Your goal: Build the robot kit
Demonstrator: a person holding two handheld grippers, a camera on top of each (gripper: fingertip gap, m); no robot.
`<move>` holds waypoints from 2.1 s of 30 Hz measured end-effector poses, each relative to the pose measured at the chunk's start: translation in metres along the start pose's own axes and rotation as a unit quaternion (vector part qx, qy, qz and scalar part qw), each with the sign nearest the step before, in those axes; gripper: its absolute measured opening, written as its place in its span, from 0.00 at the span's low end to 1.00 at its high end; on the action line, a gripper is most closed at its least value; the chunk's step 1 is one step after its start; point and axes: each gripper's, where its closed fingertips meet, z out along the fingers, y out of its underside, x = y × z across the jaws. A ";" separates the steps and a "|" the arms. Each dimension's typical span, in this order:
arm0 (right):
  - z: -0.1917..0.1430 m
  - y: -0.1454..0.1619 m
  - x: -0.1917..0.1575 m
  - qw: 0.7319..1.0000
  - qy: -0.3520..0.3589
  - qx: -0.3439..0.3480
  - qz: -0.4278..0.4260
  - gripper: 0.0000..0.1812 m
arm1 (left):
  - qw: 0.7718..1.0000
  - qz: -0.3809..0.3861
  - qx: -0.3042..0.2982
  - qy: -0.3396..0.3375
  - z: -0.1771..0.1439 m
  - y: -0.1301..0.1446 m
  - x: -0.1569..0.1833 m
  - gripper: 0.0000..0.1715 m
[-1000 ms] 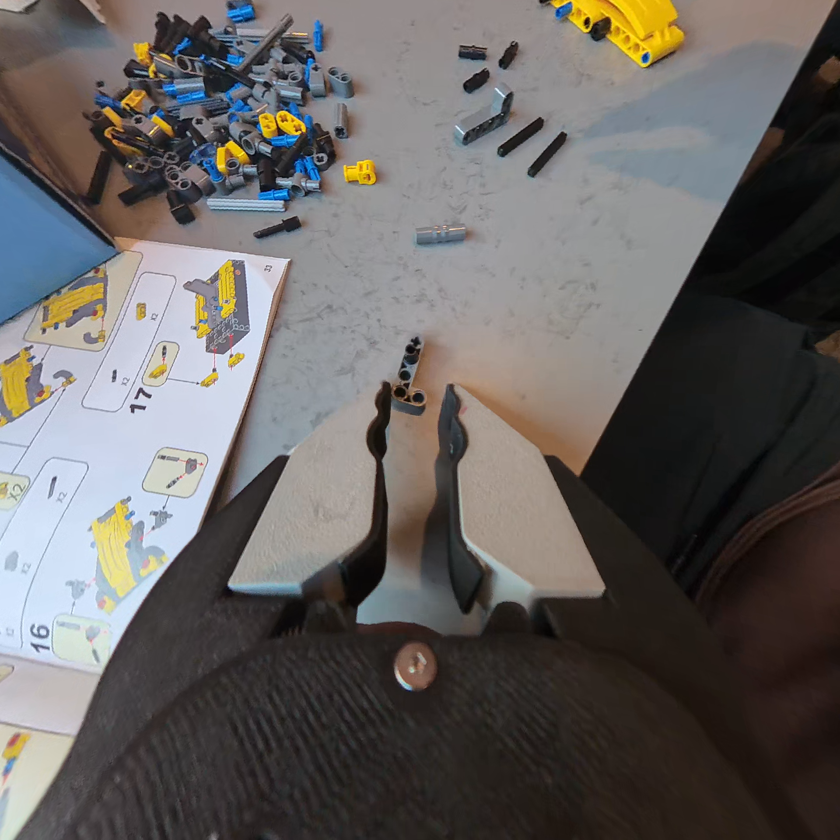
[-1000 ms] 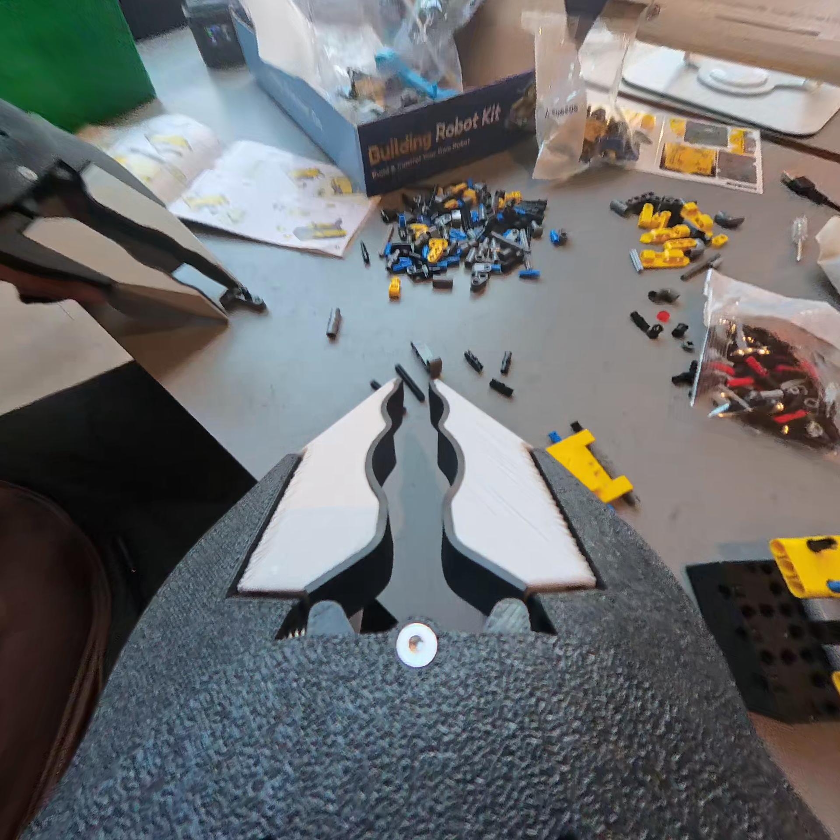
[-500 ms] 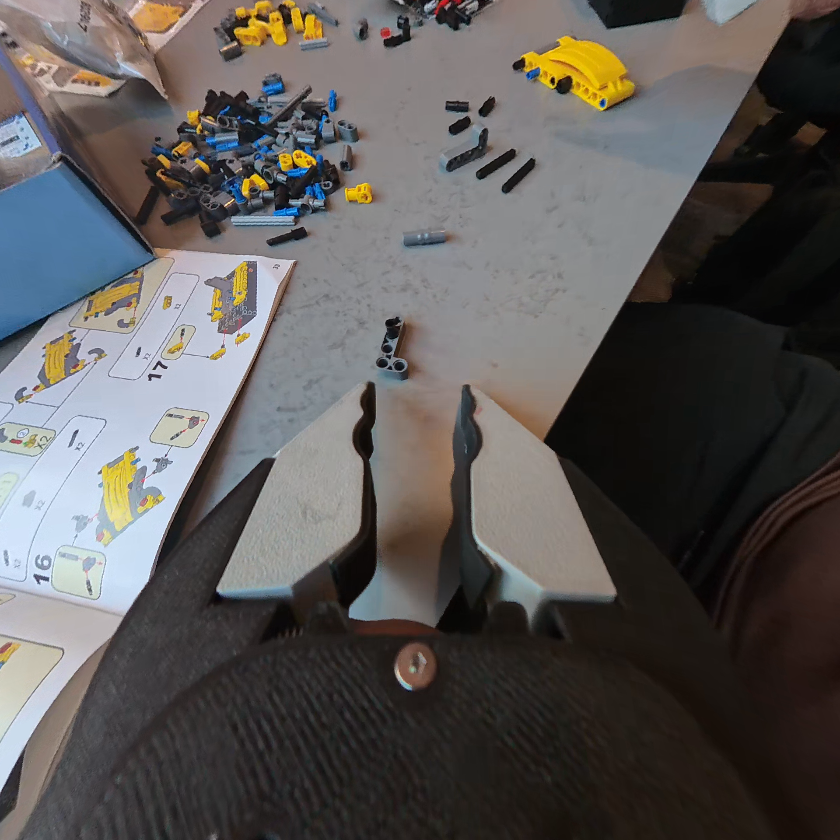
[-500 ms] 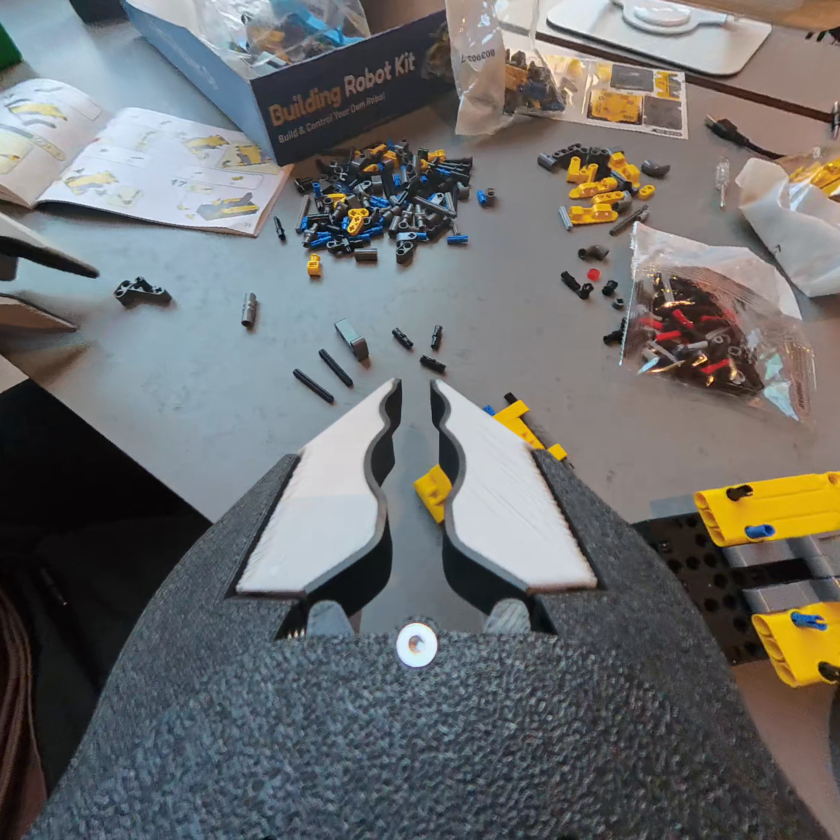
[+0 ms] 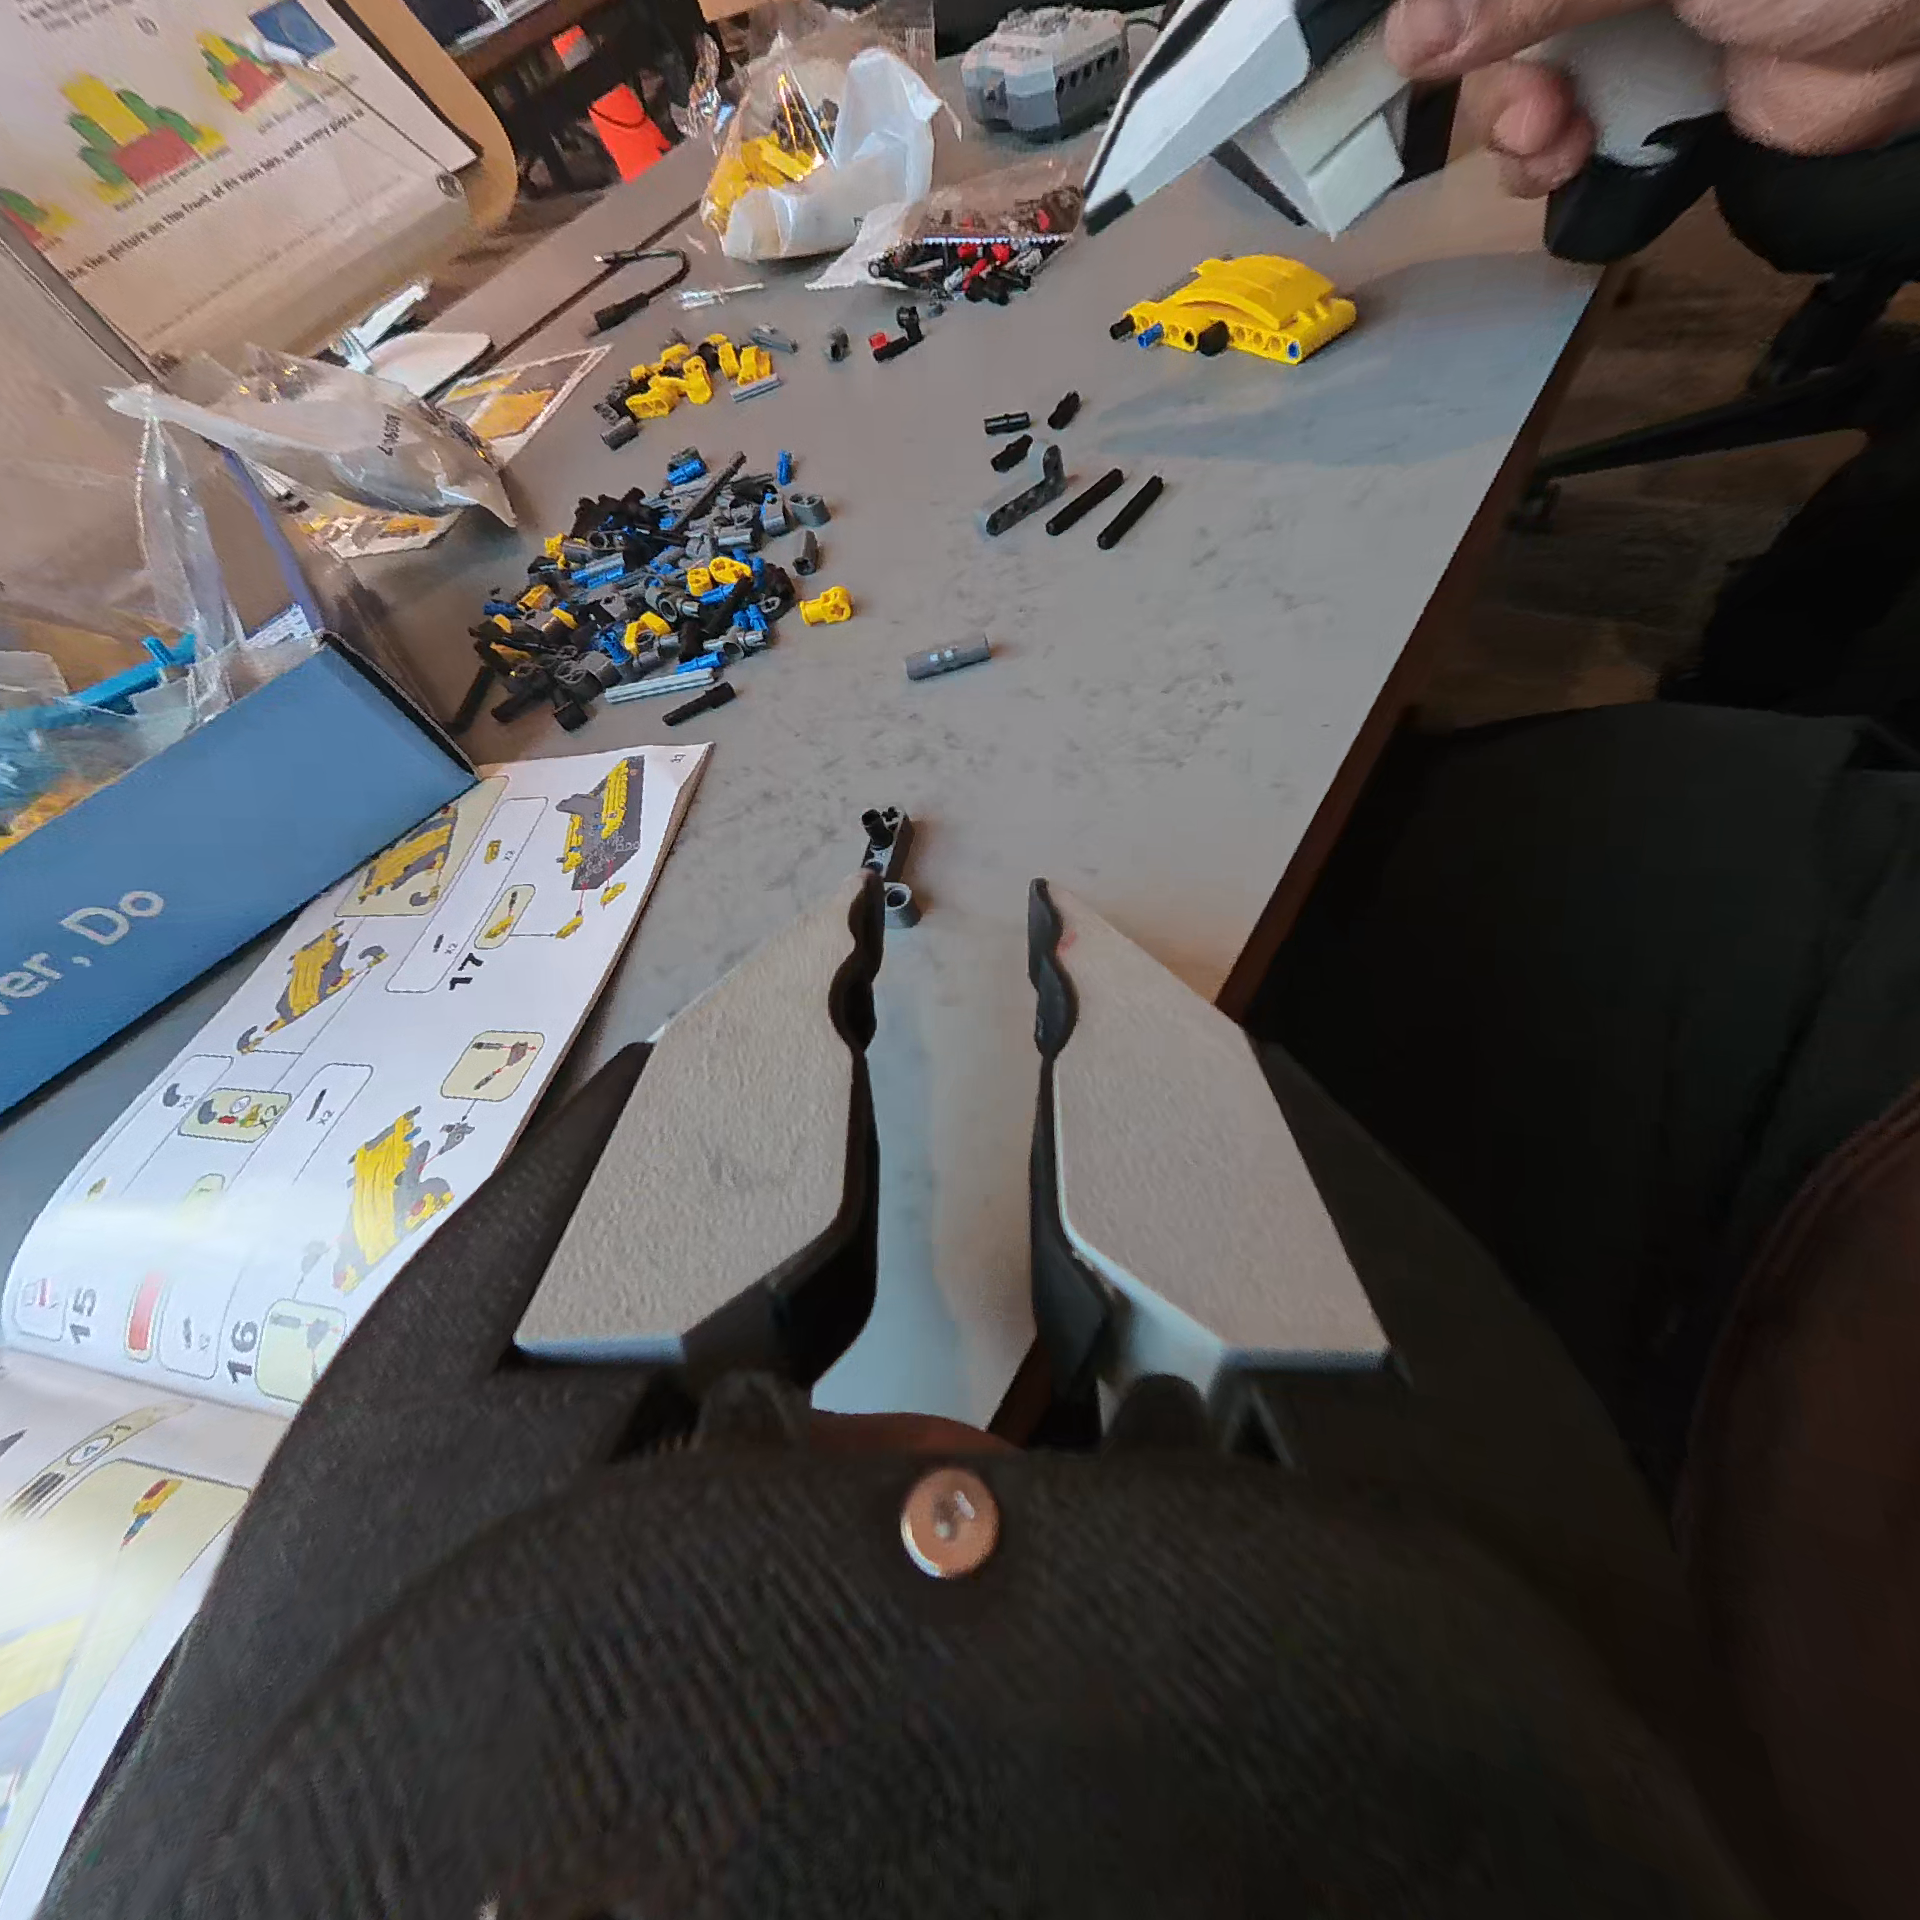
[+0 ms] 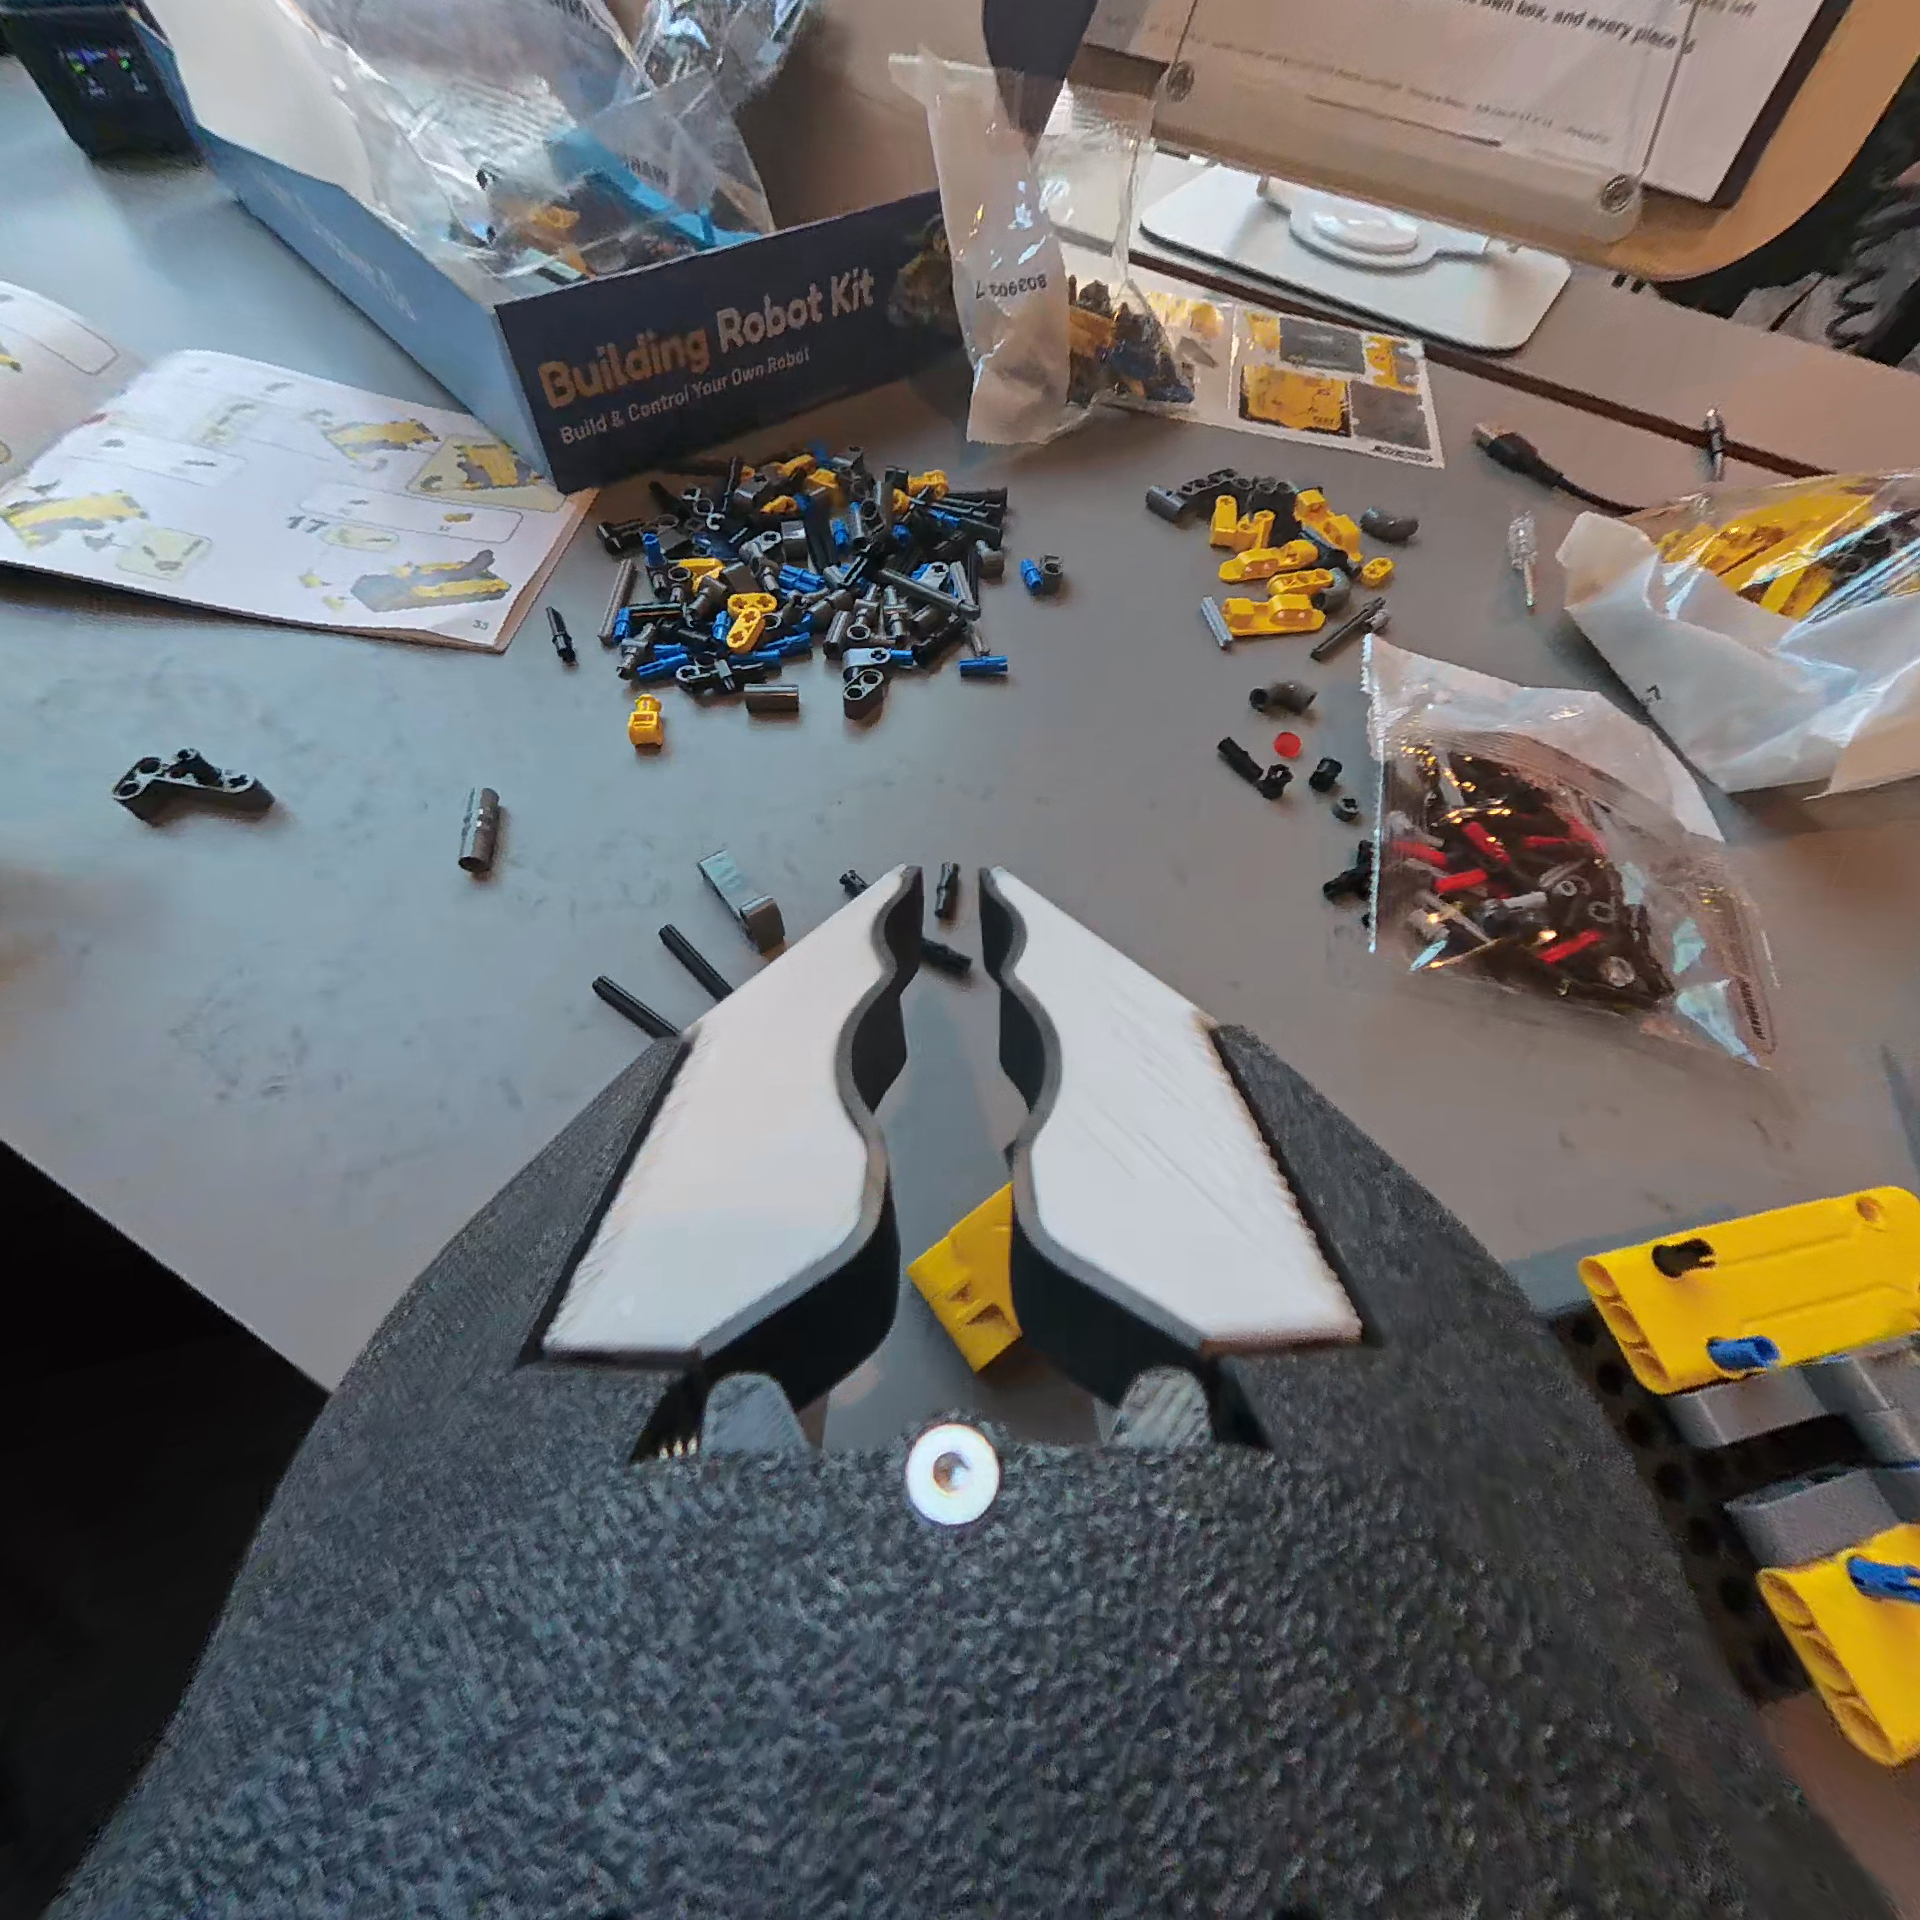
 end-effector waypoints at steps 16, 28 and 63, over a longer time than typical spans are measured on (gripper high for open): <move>0.000 0.003 -0.001 1.000 0.015 0.018 -0.018 0.04 | 1.000 -0.024 0.003 0.007 0.000 -0.002 -0.002 0.14; 0.000 0.004 0.000 0.999 0.028 0.015 -0.021 0.04 | 0.996 -0.003 0.078 -0.052 -0.013 -0.017 -0.009 0.08; -0.002 0.001 -0.004 0.998 0.031 0.030 -0.046 0.00 | 0.985 -0.060 0.095 0.129 -0.006 -0.026 0.063 0.13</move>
